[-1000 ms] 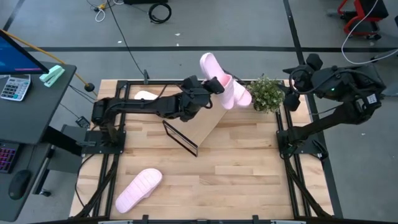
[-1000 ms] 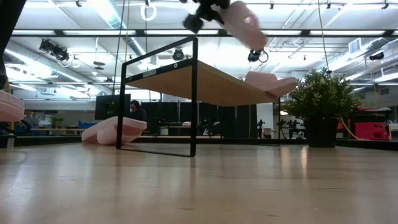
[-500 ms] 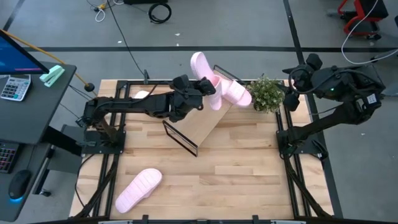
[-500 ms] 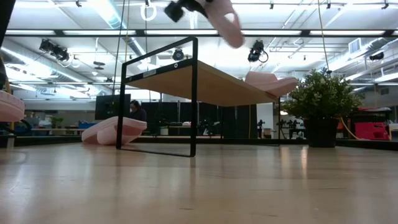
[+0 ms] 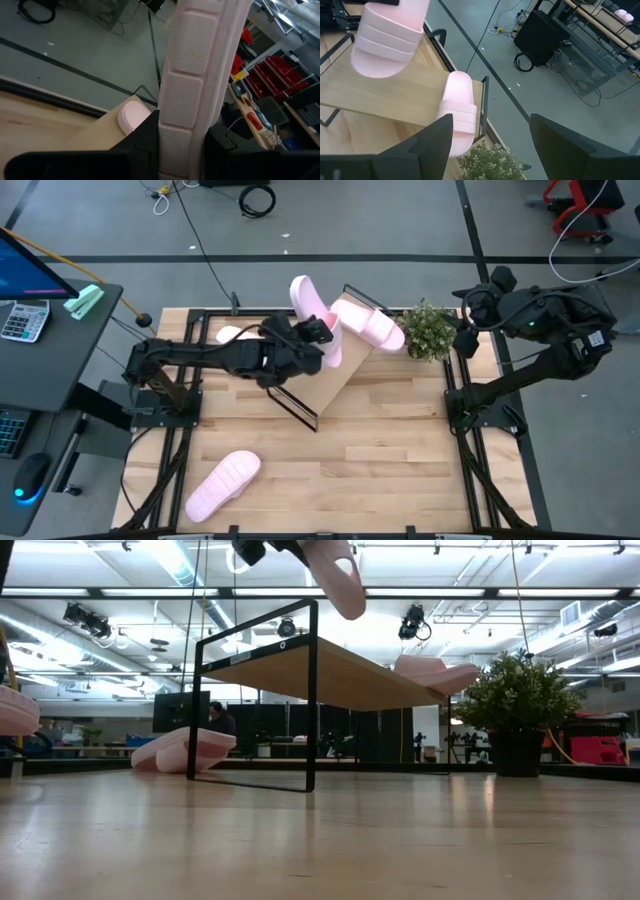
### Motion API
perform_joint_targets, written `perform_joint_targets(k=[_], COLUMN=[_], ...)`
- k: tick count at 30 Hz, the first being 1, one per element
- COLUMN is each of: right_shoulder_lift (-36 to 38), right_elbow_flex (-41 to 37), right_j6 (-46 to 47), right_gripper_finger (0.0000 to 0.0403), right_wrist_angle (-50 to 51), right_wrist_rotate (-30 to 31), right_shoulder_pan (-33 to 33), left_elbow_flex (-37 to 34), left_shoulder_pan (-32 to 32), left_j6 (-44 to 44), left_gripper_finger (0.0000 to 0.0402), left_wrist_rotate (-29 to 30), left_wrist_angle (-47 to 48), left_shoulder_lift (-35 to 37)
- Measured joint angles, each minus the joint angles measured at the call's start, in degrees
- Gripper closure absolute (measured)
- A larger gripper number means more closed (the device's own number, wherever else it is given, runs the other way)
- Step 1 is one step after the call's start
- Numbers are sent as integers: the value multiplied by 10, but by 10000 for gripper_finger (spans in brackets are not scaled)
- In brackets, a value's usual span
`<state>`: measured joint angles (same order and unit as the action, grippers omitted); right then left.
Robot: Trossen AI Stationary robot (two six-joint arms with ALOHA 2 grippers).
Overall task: Pick and place slides into the shelf
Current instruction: Put the top right pink slide on the shelf
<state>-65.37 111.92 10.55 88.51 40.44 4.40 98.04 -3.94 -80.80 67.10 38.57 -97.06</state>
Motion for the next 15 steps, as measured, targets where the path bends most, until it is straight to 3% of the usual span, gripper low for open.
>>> perform_joint_targets(k=[15], right_shoulder_lift=[-9], right_elbow_flex=[0], right_j6=[5], right_gripper_finger=[133], right_wrist_angle=[-3], right_wrist_rotate=[0], right_shoulder_pan=[0], left_elbow_flex=[-2], left_shoulder_pan=[-52], left_j6=[-175], left_gripper_finger=[304], left_wrist_rotate=[51], left_wrist_angle=[80], left_shoulder_lift=[0])
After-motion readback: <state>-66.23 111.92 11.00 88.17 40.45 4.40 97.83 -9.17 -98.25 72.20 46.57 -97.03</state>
